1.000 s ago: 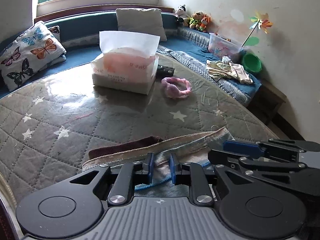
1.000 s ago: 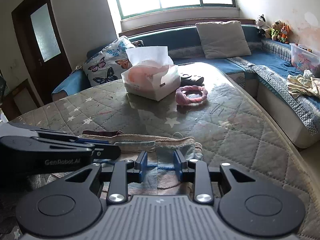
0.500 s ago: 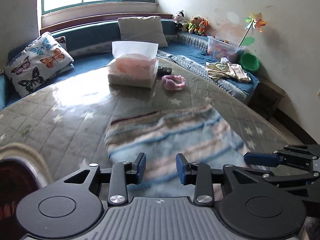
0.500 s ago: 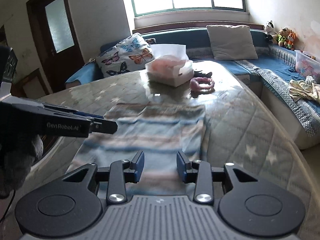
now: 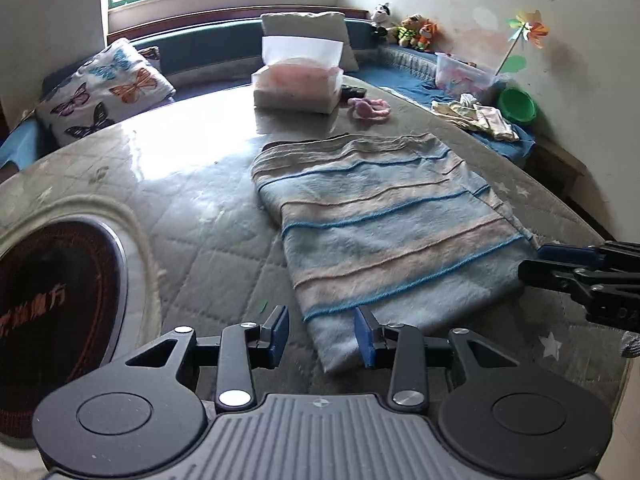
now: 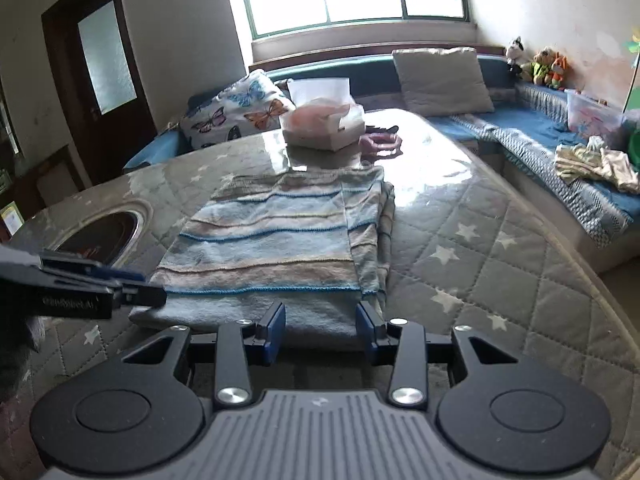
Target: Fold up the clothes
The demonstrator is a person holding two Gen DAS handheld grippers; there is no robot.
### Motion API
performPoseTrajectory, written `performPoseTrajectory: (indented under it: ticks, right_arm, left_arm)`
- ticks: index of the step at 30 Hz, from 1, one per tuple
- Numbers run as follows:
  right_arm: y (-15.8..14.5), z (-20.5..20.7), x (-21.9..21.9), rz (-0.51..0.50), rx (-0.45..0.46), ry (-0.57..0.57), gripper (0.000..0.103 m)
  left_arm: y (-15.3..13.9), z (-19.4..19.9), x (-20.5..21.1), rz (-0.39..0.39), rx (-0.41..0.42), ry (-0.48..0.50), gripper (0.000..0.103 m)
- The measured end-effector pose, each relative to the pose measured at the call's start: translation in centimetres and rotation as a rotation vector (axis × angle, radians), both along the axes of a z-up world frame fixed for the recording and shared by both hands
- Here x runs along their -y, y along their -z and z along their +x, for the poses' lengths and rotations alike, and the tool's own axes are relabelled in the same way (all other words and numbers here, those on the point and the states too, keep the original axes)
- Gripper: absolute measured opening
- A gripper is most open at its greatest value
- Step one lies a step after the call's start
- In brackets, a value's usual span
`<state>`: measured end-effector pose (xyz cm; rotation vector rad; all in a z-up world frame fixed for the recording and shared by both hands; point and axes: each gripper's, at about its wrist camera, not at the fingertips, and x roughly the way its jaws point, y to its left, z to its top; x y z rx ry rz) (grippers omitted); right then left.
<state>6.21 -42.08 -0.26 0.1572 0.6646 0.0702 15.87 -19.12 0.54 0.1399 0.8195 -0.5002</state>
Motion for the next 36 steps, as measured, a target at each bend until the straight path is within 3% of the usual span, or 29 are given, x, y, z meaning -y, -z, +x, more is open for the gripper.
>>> performPoseTrajectory:
  ticks: [1, 5, 7, 11, 15, 21, 24, 36]
  right_arm:
    - [0.0, -0.3, -0.2, -0.004, 0.005, 0.002, 0.053]
    - [-0.1, -1.6, -0.8, -0.020, 0.027, 0.012, 0.061]
    - [0.1, -2.2, -1.0, -0.015, 0.024, 0.016, 0.071]
    - [0.5, -3.6, -1.4, -0.005, 0.015, 0.031, 0.074]
    - [0.3, -5.0, -1.5, 0.014, 0.034, 0.056, 0.088]
    - [0.2, -7.0, -2.1, 0.008, 0.043, 0.085, 0.098]
    - [0.2, -7.6, -2.7, -0.003, 0.043, 0.088, 0.103]
    - [0.4, -9.5, -4.9, 0.002, 0.050, 0.165, 0.103]
  left_arm:
    - [-0.1, -0.3, -0.2, -0.004, 0.001, -0.004, 0.040]
    - [-0.4, -1.5, -0.7, -0.003, 0.012, -0.011, 0.053]
    - [-0.6, -2.2, -0.9, 0.001, 0.023, -0.010, 0.059]
    - [-1.0, -3.6, -1.4, 0.004, 0.053, -0.017, 0.078]
    - [-1.2, -5.0, -1.9, 0.000, 0.073, -0.014, 0.086]
    - [-1.4, -7.4, -2.5, 0.012, 0.121, -0.006, 0.102]
    - [-1.4, -8.3, -3.0, 0.012, 0.136, -0.004, 0.103]
    - [-0.8, -10.5, -4.8, 0.004, 0.129, -0.022, 0.103]
